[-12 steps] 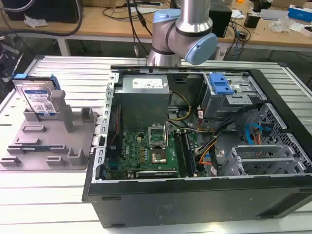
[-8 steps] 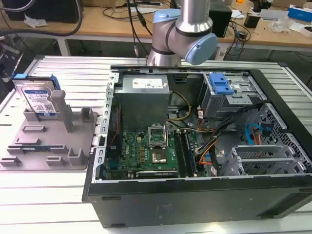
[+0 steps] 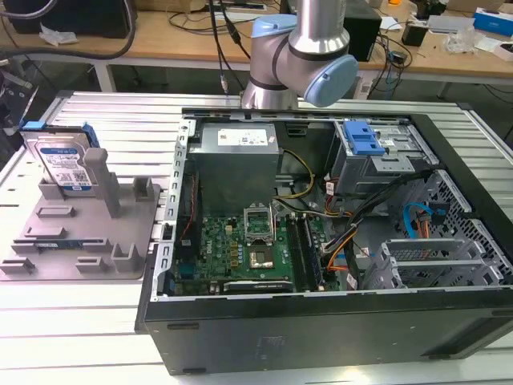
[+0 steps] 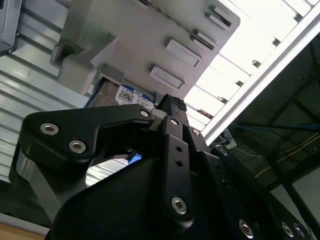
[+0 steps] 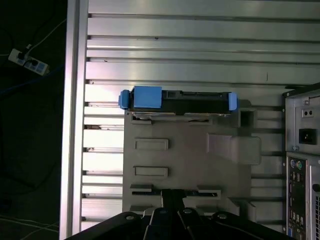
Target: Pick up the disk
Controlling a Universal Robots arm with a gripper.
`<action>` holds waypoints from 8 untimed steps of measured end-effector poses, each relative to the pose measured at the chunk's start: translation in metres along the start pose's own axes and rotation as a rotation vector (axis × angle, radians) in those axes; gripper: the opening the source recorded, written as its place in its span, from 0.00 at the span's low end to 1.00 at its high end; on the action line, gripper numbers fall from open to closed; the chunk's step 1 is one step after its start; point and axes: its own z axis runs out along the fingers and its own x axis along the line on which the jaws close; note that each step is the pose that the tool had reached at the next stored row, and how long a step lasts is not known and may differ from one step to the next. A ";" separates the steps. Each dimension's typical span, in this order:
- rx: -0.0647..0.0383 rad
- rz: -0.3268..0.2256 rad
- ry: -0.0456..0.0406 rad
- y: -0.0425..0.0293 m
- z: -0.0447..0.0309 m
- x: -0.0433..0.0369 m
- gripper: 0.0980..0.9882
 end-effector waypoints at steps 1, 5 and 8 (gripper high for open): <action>0.000 -0.018 0.0006 0.0000 0.0000 0.0000 0.01; 0.000 -0.181 0.0069 0.0000 0.0000 0.0000 0.01; 0.000 -0.307 0.0118 0.0000 0.0000 -0.0001 0.01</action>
